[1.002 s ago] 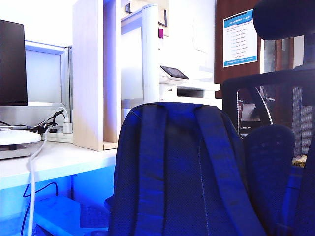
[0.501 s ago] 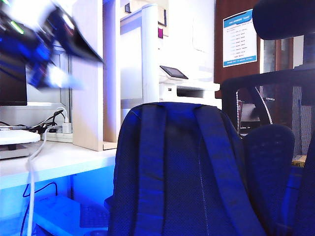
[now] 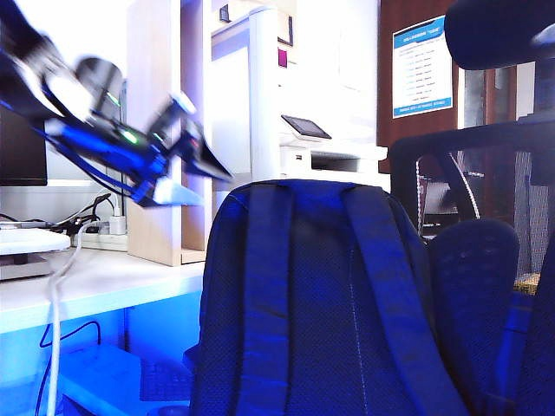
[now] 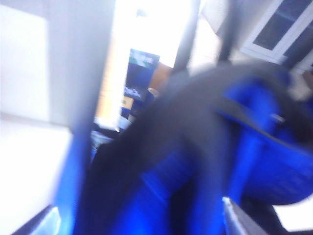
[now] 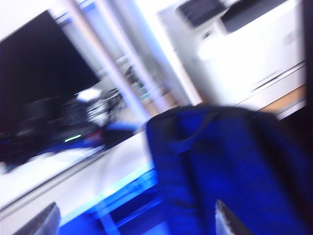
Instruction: Grab the backpack from the chair and place it on the desk.
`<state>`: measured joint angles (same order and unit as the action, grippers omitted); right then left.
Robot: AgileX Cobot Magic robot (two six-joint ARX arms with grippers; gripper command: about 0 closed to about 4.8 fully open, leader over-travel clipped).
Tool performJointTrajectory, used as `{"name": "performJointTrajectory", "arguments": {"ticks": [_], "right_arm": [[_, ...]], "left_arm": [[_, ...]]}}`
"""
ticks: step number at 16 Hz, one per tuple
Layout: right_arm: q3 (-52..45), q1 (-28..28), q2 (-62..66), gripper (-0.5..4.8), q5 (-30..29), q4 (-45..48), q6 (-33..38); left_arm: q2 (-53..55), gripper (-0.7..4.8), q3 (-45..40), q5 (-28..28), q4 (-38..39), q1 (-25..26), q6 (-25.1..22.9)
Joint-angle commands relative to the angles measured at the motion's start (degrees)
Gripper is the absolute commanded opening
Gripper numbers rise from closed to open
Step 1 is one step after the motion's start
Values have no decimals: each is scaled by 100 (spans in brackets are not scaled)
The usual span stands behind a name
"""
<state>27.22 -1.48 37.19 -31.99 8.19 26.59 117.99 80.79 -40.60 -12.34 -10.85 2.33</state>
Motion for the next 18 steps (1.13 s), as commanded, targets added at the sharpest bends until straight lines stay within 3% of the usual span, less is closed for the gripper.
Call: {"name": "performJointTrajectory", "arguments": {"ticks": [1,6,7,8,9,12,18], "right_arm": [[28,-332,221,404,-146,37,389],[28,-433,286,400,-162,-811,535],[28,-433,286,400,-160,-927,533],[28,-435,286,400,-162,-927,533],[28,-439,284,400,-258,-927,535],[28,-446,282,399,-614,-931,535],[28,-448,271,400,-1228,-931,538]], "left_arm": [[706,479,835,-111,376,-46,-37],[1346,479,1421,-531,389,-225,-39],[1582,436,1681,-581,356,-345,-35],[1633,-65,1766,-717,326,-378,-20],[1626,6,1794,-802,251,-446,-31],[1248,-5,1794,-896,-7,-461,-42],[-1086,-5,1799,20,-11,-459,-173]]}}
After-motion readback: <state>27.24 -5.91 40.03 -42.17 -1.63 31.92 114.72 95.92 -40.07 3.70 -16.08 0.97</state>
